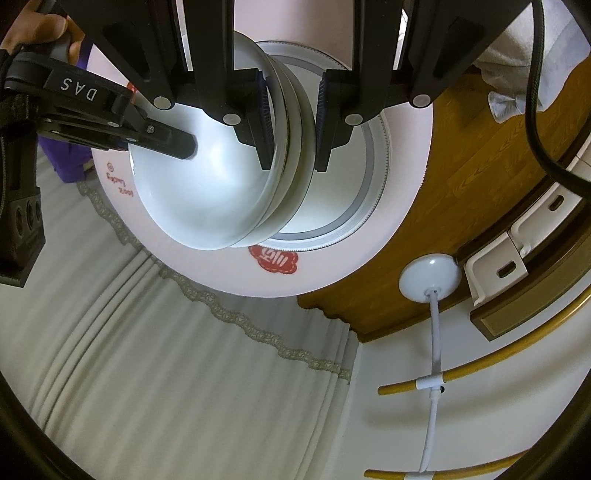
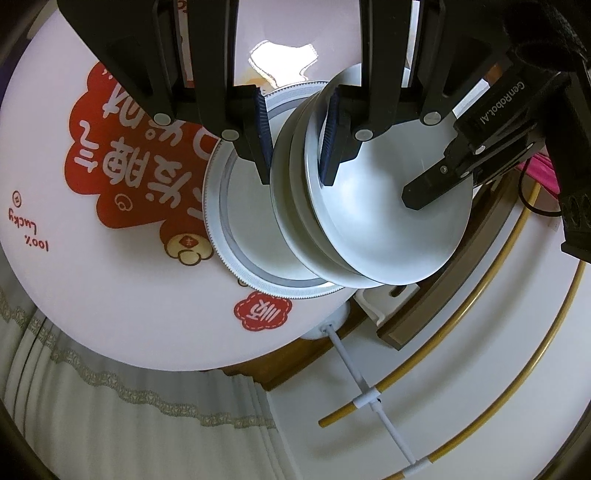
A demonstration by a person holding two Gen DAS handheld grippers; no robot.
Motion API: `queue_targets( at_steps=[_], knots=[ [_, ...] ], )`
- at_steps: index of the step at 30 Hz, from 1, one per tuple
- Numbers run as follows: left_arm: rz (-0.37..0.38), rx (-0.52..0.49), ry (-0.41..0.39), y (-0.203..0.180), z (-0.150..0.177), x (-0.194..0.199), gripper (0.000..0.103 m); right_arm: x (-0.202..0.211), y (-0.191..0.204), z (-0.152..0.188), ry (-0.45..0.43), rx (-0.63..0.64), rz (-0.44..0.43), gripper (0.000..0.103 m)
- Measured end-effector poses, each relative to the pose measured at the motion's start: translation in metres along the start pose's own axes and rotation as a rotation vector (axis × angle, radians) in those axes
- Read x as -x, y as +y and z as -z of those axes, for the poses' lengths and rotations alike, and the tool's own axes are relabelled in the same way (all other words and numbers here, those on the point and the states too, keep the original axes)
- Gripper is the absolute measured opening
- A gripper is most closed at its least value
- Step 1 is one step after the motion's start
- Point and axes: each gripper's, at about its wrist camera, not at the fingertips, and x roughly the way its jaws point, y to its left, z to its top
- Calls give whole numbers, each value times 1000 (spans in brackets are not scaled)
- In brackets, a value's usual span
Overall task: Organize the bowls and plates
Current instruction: 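Lift the bowl stack with both grippers and carry it over the plate stack, then lower the bowl stack onto the grey-rimmed plates with both grippers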
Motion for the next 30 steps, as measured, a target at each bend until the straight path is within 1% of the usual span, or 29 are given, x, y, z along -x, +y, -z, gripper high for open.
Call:
queue_targets(
  at_steps=[12, 30],
  knots=[
    [-2, 5, 28, -3, -5, -13, 16, -11, 0, -3, 29, -10, 12, 25],
    [-8, 9, 36, 1, -8, -20, 17, -14, 1, -8, 44, -10, 15, 26]
  ],
)
